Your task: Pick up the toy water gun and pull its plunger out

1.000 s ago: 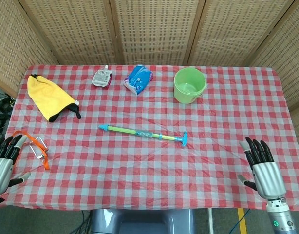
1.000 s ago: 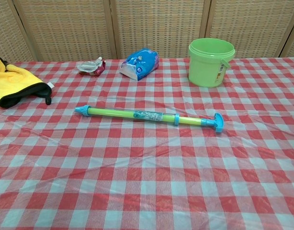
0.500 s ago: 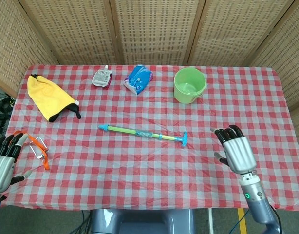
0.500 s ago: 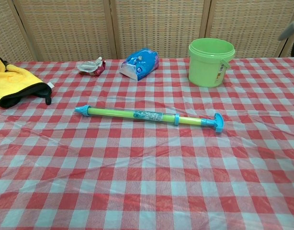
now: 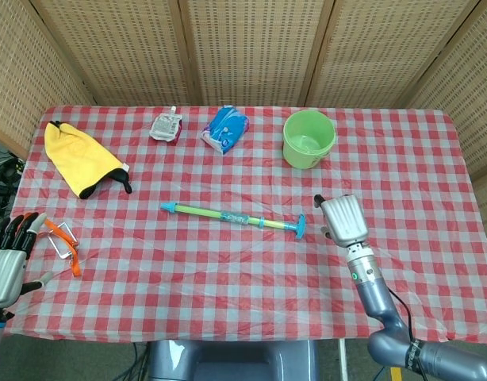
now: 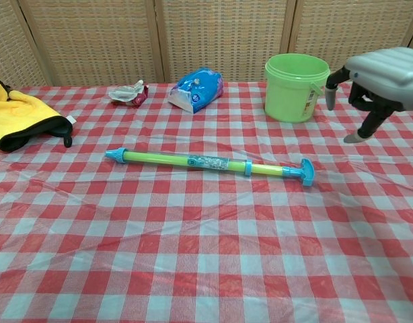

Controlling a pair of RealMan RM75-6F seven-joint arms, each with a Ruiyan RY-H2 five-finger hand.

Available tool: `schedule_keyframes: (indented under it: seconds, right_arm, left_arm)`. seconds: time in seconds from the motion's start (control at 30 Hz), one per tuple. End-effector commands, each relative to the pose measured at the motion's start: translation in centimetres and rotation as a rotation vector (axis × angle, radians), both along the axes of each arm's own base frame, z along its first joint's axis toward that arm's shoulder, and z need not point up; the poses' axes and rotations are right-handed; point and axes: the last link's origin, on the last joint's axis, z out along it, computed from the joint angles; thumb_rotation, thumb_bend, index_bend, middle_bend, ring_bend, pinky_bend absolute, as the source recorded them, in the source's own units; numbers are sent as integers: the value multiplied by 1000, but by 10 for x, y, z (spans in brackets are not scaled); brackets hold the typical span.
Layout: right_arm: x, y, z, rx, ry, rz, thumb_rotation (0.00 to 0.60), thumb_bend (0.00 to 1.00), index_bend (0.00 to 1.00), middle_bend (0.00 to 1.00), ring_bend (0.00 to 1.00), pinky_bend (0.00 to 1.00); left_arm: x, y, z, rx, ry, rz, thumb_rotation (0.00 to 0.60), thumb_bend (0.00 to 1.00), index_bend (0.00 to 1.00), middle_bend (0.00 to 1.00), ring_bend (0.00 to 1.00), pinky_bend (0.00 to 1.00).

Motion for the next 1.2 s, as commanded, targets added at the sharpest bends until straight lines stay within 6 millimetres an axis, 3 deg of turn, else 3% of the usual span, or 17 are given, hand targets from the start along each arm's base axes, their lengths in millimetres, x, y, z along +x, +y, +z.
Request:
schedule_keyframes:
  seconds: [0.03,0.27,0.53,0.9,1.2]
  right_arm:
    - [7,-9,-19,33,19,-28,600,226,486,1000,960,740]
    - [7,-15,-44,84,26,-72,600,333,476,1000,960,740]
    - [16,-16,-59,109,17,-72,600,415,484,1000,960,740]
    - [38,-11,-84,155,-3,-63,600,423,460,1000,959,740]
    - [35,-17,-97,176,5,-103,600,422,454,1000,959,740]
  left_arm:
    - [0,1,-1,-4,5,3,600,30,0,0,0,0]
    - [-1,4,-6,-19,18,11,600,30,0,0,0,0]
    - [-1,7,-9,-29,24,19,600,30,0,0,0,0]
    - [-2,8,-12,-40,26,26,600,30,0,0,0,0]
    - [-3,7,-12,-44,29,30,600,30,0,0,0,0]
